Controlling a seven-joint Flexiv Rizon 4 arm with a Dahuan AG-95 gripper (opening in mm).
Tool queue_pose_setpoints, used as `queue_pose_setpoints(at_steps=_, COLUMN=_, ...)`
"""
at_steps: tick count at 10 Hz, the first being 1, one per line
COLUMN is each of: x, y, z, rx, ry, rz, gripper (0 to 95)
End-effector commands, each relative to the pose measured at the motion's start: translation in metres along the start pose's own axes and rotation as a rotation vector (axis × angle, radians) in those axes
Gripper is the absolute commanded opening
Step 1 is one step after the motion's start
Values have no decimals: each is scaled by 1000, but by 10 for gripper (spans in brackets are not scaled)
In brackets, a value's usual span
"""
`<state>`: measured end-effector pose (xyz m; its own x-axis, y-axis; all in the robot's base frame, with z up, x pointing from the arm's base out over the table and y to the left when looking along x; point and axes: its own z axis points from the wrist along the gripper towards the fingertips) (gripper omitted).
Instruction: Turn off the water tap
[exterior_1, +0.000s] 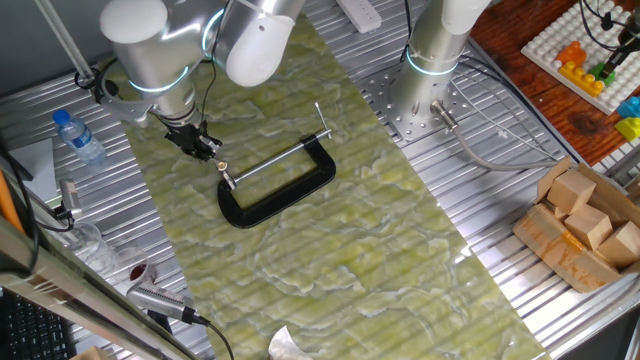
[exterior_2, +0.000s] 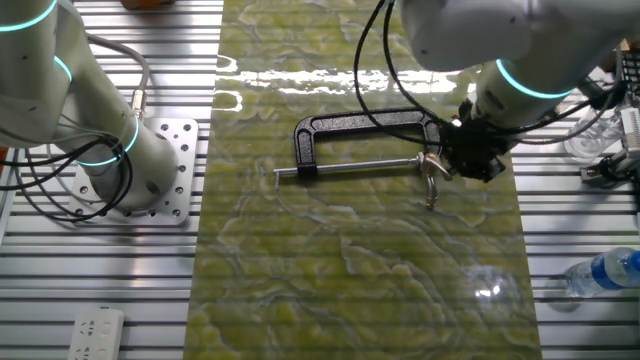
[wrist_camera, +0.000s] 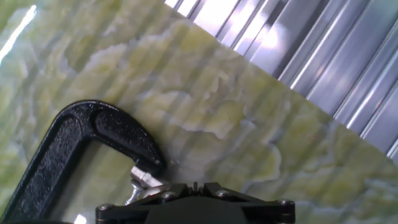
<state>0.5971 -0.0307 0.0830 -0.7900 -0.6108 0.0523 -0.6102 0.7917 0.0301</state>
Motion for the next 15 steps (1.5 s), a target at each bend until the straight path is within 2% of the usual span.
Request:
queue_pose_setpoints(at_steps=1, x=-7, y=-2, z=-6, rx=-16, ry=35, rz=-34, gripper=0)
queue_pose_setpoints(at_steps=3, x=-8, y=-1, z=-12, rx=-35, ry=62, rz=-74, gripper=0)
queue_pose_setpoints(at_steps=4, x=-7, y=0, z=-13, rx=-46, ry=71, rz=-88, gripper=190)
queue_pose_setpoints(at_steps=7, x=-3, y=4, z=-17, rx=-84, ry=98, rz=-163, gripper=190)
queue_pose_setpoints(at_steps=9, x=0, y=11, z=-13, rx=-95, ry=102, rz=-194, gripper=190)
queue_pose_setpoints(at_steps=10, x=0, y=16, z=-10, rx=-97, ry=101, rz=-253, gripper=190)
queue_pose_setpoints(at_steps=11, x=0, y=18, z=-9, rx=-102, ry=105, rz=-302, gripper=380)
queue_pose_setpoints(at_steps=15, x=8, y=22, z=-4, rx=-107, ry=105, rz=-430, gripper=380)
